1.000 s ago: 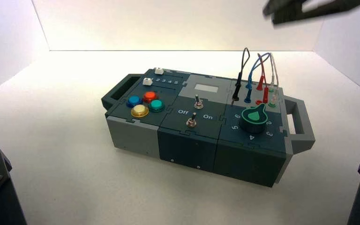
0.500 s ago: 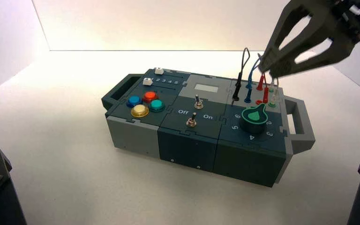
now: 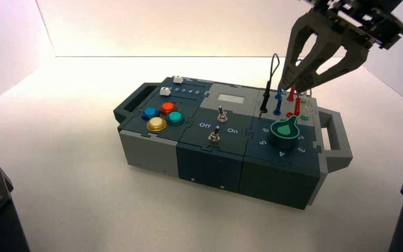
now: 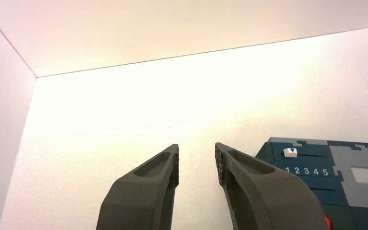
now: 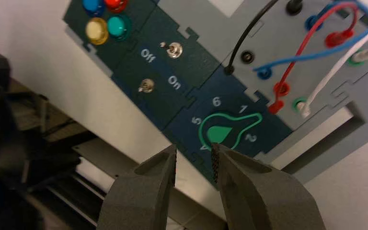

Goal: Pull the blue wire.

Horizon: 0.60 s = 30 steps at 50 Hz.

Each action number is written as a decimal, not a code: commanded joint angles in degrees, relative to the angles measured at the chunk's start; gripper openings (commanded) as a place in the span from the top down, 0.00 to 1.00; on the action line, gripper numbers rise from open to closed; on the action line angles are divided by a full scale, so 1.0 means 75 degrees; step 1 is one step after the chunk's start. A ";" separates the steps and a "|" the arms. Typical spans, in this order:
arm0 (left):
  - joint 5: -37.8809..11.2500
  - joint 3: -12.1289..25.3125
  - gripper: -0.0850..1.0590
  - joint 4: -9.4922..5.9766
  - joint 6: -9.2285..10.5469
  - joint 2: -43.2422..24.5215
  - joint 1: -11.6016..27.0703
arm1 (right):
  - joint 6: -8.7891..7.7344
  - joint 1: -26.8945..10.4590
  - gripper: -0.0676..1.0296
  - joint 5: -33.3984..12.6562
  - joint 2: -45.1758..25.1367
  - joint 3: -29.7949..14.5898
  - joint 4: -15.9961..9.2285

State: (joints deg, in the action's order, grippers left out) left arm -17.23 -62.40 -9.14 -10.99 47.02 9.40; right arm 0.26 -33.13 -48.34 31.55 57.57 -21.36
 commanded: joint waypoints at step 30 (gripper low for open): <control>0.0047 0.0211 0.55 -0.0012 0.0000 0.0188 0.0012 | -0.0012 -0.0023 0.57 0.0598 -0.1500 -0.0750 0.1043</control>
State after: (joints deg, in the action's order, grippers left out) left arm -17.31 -62.31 -9.14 -10.99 48.25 9.40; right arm 0.35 -33.13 -44.30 20.48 53.88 -14.24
